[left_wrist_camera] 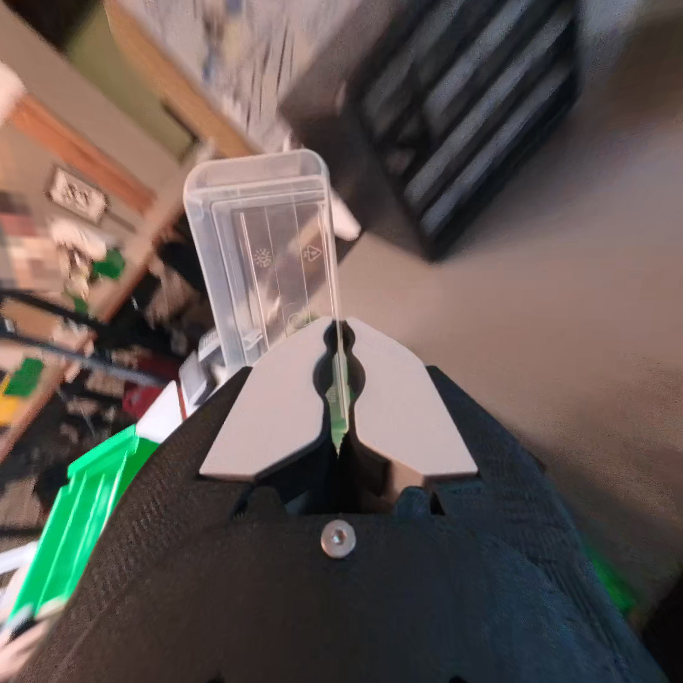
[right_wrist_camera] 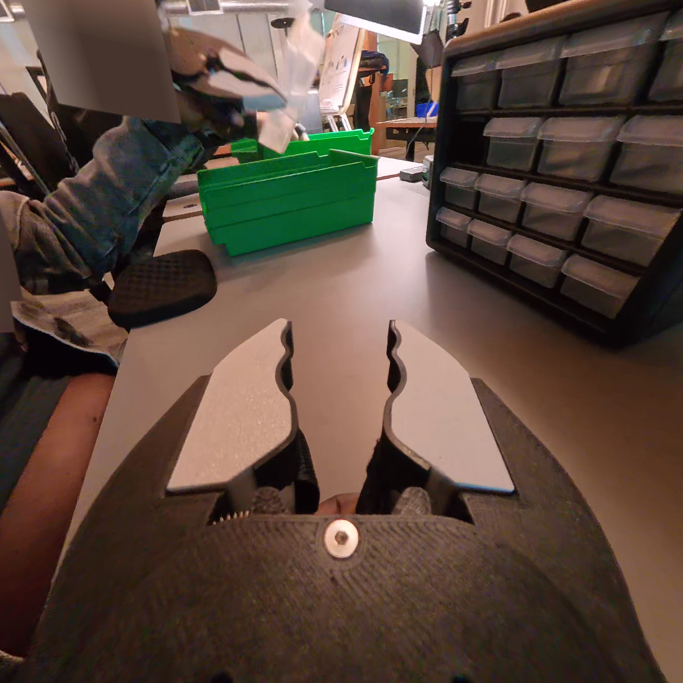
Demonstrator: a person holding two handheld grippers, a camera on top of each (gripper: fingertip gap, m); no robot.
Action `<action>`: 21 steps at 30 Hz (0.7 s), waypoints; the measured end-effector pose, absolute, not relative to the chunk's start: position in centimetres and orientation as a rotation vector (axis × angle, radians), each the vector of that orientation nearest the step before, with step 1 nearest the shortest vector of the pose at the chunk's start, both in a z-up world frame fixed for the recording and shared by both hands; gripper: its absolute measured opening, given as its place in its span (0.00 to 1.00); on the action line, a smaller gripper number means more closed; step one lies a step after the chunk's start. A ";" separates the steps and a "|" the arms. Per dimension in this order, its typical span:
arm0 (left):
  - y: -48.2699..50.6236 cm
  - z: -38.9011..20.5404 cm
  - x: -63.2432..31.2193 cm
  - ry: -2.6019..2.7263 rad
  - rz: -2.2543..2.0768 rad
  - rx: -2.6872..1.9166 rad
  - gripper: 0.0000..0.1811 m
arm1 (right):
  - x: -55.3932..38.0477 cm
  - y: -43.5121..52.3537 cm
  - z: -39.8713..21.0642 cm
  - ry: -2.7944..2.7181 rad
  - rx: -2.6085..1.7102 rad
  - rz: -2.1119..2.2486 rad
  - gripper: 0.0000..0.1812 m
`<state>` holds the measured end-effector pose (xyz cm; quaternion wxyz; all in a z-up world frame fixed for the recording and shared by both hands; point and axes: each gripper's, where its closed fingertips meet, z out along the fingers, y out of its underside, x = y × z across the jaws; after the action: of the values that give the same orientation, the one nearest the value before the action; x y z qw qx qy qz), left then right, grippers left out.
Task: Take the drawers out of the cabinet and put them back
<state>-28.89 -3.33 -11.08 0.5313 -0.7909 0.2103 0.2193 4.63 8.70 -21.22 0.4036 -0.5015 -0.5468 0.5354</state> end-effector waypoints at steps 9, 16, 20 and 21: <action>2.0 -17.1 -1.5 1.070 0.037 -1.641 0.01 | 4.5 7.3 -20.1 -1.379 -1.057 1.283 0.51; 2.1 -24.0 1.5 1.306 -0.015 -1.727 0.01 | 4.0 5.4 -21.2 -1.502 -0.935 1.191 0.55; 1.6 -24.7 2.3 1.382 -0.145 -1.707 0.01 | 3.4 4.9 -21.7 -1.544 -0.879 1.147 0.46; 1.8 -24.9 2.4 1.382 -0.159 -1.709 0.01 | 3.4 4.8 -21.7 -1.550 -0.872 1.148 0.43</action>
<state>2.44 1.77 -24.87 0.4521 -0.6919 0.5593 -0.0642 3.39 4.82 -21.71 0.4901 -0.3592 -0.6383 0.4726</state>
